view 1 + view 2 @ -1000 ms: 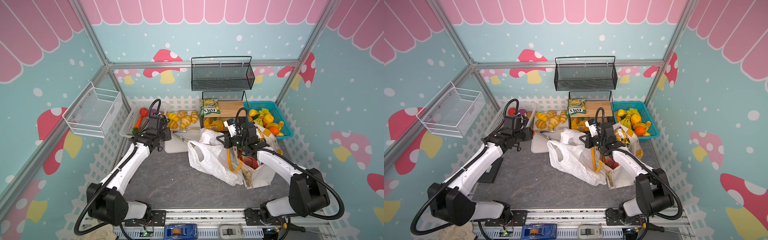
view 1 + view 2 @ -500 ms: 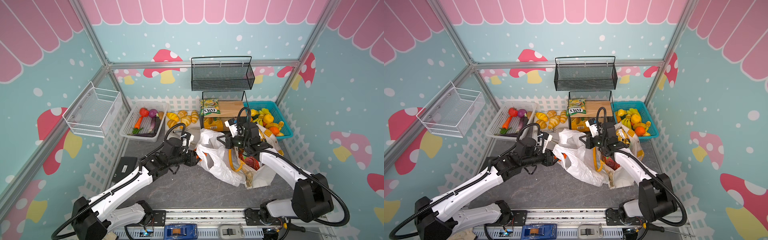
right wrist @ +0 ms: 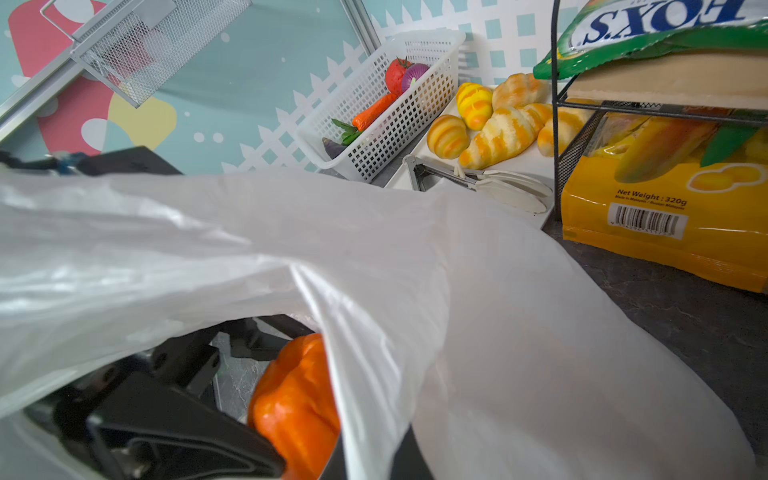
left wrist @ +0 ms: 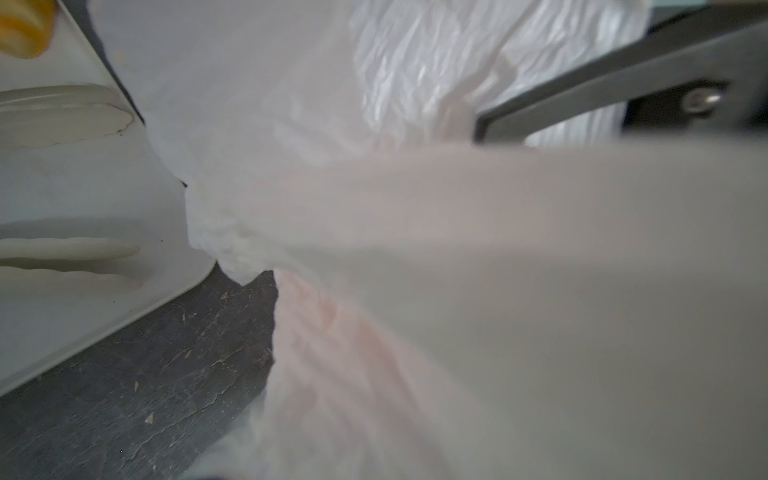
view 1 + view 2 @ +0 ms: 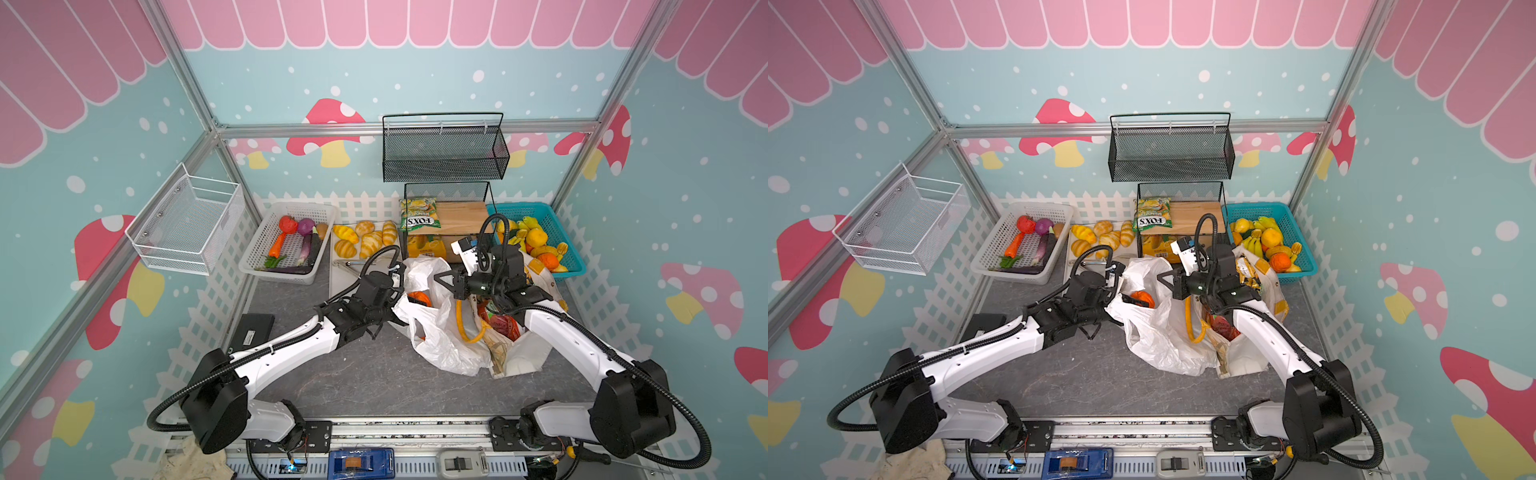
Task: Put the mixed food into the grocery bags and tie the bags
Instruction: 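Carry the orange pepper with the left gripper into the plastic bag, then release the pepper and move the left gripper back to the vegetable basket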
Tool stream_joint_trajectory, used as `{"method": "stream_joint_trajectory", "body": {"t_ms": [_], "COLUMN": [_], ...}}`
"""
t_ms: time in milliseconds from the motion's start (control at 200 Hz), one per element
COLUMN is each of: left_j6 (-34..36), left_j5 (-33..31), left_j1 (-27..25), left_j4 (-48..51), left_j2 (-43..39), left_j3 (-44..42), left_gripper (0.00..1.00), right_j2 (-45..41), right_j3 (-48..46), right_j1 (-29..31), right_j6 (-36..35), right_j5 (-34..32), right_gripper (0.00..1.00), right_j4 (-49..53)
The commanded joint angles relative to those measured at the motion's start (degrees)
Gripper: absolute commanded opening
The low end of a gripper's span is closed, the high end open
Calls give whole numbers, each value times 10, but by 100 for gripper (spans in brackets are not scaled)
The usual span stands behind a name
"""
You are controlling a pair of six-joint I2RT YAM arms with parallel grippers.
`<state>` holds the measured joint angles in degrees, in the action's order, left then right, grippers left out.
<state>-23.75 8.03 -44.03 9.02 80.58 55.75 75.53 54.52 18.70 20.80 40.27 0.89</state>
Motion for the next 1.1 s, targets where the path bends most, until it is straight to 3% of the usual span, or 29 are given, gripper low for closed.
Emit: {"method": "stream_joint_trajectory", "body": {"t_ms": [0,305,605,886,1096], "left_j6": [-7,20,40,2,-22], "left_j5": [-37,-28,1,-61,-150], "left_j1": [-6,3,50,199,323], "left_j4": [-24,-20,66,147,127], "left_j2": [9,-37,-128,-210,-144], "left_j3": [-3,-34,-43,-48,3], "left_gripper": [67,87,87,86,85], "right_j2": [-20,-20,-18,-9,-6], "right_j3": [-10,-21,-24,-24,-27], "right_j1": [-1,-2,-4,-4,-4], "right_j6": [-5,-11,-14,-9,-5], "right_j5": [-13,-47,-86,-97,-87], "right_gripper": [2,2,2,1,1], "right_j4": [1,1,6,-9,-28]}}
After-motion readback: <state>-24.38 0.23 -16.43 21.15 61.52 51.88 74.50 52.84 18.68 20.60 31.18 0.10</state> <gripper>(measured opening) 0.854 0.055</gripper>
